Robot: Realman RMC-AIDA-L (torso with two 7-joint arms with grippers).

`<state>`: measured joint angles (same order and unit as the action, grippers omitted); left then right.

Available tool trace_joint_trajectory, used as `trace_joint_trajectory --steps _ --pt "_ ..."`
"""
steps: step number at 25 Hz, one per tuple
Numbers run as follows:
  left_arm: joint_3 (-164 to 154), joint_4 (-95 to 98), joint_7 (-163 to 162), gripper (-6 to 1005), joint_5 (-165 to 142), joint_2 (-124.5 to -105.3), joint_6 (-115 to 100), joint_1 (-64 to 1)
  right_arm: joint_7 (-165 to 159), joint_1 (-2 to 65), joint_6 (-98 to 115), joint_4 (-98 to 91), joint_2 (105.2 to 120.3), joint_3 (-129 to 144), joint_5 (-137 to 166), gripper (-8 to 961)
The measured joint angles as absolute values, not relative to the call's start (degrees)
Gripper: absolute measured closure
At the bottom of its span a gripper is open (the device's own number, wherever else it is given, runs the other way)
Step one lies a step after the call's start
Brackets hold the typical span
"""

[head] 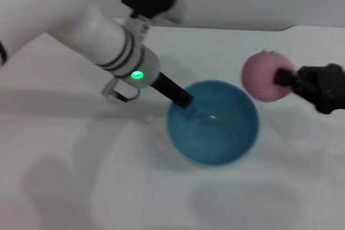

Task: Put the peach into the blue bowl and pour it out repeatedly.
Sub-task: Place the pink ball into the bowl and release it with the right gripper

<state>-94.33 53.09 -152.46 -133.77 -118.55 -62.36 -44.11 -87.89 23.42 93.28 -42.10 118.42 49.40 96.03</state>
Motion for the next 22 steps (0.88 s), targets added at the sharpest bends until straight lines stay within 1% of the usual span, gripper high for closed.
trace_joint_trajectory --steps 3,7,18,22 --pt "-98.6 52.9 -153.0 1000 -130.6 -118.61 -61.1 -45.4 -88.3 25.9 92.4 -42.2 118.43 54.8 98.8 849" --pt "-100.8 52.6 -153.0 1000 -128.0 -118.75 -59.7 -46.2 -89.9 26.9 90.4 -42.6 118.54 57.9 102.1 832" --pt "-100.1 52.3 -153.1 999 -127.6 -118.62 -59.6 -46.6 -95.6 26.2 87.7 -43.1 118.2 58.9 106.2 784" --pt "-100.2 52.3 -152.7 999 -127.8 -118.53 -58.8 -46.9 -97.0 26.2 87.7 -44.2 118.19 57.7 107.5 602"
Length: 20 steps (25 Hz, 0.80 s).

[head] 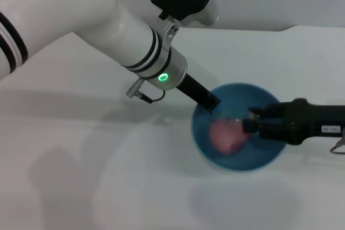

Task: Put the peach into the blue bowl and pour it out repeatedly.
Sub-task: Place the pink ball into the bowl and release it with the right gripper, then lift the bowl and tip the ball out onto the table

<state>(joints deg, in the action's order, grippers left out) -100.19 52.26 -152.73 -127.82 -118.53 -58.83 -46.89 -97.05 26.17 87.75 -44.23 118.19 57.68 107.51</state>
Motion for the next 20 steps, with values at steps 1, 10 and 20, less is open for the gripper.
trace_joint_trajectory --steps 1,10,20 --pt "-100.2 52.3 -152.7 999 -127.8 -118.52 -58.7 -46.9 -97.1 25.9 87.8 -44.5 118.19 56.5 107.5 556" --pt "-100.6 52.3 -152.4 1000 -127.7 -118.38 -51.9 -45.5 -97.3 23.5 89.4 -45.1 118.41 43.1 106.6 510" --pt "-115.3 51.0 -152.4 999 -127.4 -118.57 -19.4 -39.0 -104.3 16.8 90.1 -36.6 116.47 21.9 102.7 509"
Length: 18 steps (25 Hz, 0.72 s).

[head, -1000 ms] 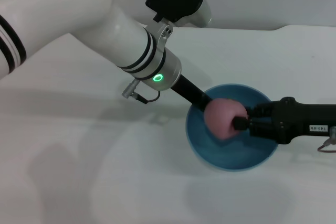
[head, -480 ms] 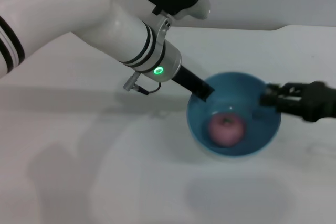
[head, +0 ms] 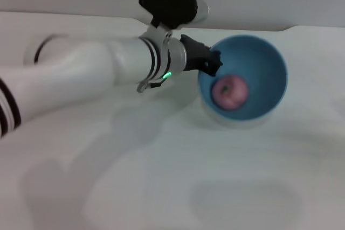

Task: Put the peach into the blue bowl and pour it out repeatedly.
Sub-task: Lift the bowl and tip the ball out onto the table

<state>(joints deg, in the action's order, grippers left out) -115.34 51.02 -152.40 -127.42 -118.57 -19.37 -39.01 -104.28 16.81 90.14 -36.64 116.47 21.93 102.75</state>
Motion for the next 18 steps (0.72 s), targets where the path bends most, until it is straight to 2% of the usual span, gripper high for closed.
trace_joint_trajectory --steps 8,18 --pt "-127.8 50.2 -152.8 999 -127.7 -118.55 7.6 -33.7 -104.4 13.1 90.3 -34.5 117.24 17.3 103.0 509" --pt "-143.6 41.4 -146.4 999 -128.2 -119.05 32.4 -34.0 -104.5 13.2 90.0 -32.3 117.1 17.2 103.1 509"
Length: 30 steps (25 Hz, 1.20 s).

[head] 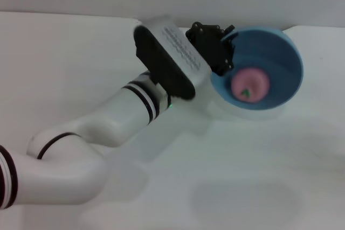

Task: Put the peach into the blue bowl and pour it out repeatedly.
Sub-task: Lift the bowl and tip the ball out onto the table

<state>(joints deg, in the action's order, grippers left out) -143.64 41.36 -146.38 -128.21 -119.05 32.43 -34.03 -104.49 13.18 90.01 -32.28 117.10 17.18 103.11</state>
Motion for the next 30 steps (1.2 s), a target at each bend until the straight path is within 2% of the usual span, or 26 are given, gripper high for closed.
trace_joint_trajectory --steps 13,30 --pt "-152.8 40.8 -114.6 1000 -128.2 -119.09 38.1 -35.1 -104.5 13.4 89.9 -30.3 117.0 17.1 103.1 510" --pt "-154.1 39.6 -112.1 999 -127.6 -119.09 37.9 -37.7 -104.0 12.8 89.9 -29.6 117.44 17.6 103.1 510"
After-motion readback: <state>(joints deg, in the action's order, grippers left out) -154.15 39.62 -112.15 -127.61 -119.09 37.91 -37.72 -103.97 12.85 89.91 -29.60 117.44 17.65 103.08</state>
